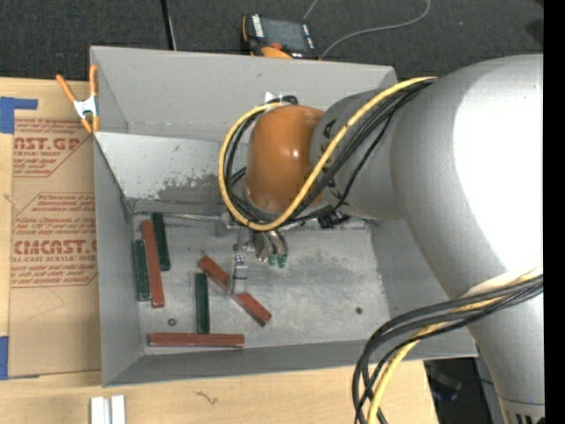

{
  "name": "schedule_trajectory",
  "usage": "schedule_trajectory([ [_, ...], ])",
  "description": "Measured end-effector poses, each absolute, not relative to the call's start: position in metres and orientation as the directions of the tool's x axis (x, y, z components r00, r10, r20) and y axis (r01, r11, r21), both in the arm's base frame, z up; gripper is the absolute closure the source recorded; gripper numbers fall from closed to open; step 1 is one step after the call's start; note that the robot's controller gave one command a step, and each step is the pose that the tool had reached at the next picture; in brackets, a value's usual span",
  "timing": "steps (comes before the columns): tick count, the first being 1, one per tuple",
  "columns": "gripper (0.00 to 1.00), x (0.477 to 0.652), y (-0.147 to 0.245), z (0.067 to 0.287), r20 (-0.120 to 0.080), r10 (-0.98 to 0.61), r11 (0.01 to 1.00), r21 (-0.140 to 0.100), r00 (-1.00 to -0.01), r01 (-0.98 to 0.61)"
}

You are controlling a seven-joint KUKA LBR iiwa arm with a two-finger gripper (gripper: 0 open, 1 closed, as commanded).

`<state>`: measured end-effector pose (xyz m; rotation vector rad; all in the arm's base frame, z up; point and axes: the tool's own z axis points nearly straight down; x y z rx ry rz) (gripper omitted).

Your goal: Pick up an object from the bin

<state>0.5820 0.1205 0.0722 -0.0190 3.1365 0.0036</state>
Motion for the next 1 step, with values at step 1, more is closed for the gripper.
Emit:
schedule_trajectory([
  [1, 0.00, 0.5135, 0.1496, 0.0694, 0.004, -0.070, 0.998, 0.001, -0.998, -0.070],
])
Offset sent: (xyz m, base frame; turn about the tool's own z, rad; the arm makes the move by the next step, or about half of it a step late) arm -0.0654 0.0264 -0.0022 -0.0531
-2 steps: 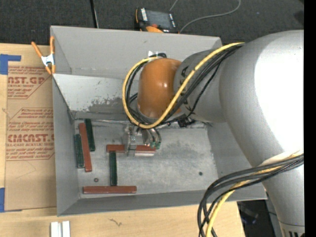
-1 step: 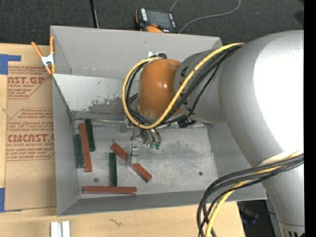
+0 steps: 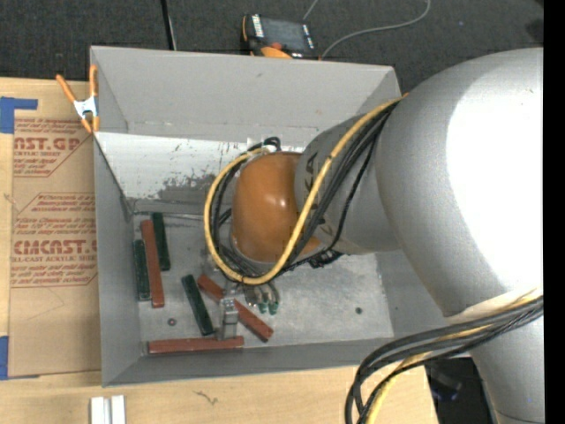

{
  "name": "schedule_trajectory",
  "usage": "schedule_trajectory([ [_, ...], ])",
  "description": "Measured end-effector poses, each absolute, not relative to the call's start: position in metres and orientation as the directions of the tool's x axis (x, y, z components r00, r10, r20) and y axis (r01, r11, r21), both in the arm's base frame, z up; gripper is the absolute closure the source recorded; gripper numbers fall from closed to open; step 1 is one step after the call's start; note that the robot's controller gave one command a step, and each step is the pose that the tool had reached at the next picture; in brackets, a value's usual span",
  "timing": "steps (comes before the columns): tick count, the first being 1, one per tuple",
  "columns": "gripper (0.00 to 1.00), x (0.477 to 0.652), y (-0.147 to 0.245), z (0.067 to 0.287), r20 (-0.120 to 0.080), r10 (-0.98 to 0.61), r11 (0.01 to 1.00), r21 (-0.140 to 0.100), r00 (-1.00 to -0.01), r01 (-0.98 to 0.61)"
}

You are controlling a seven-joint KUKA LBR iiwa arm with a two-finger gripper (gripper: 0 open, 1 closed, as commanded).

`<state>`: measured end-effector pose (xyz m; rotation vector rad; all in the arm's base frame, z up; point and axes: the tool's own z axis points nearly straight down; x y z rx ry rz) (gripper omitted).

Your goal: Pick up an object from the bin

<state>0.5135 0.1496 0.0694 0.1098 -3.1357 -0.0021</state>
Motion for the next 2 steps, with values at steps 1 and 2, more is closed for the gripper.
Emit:
schedule_trajectory([
  [1, 1.00, 0.516, 0.148, 0.070, -0.001, -0.066, 0.998, 0.001, -0.998, -0.066],
  [2, 1.00, 0.498, 0.200, 0.226, -0.009, -0.137, 0.991, 0.003, -0.991, -0.137],
])
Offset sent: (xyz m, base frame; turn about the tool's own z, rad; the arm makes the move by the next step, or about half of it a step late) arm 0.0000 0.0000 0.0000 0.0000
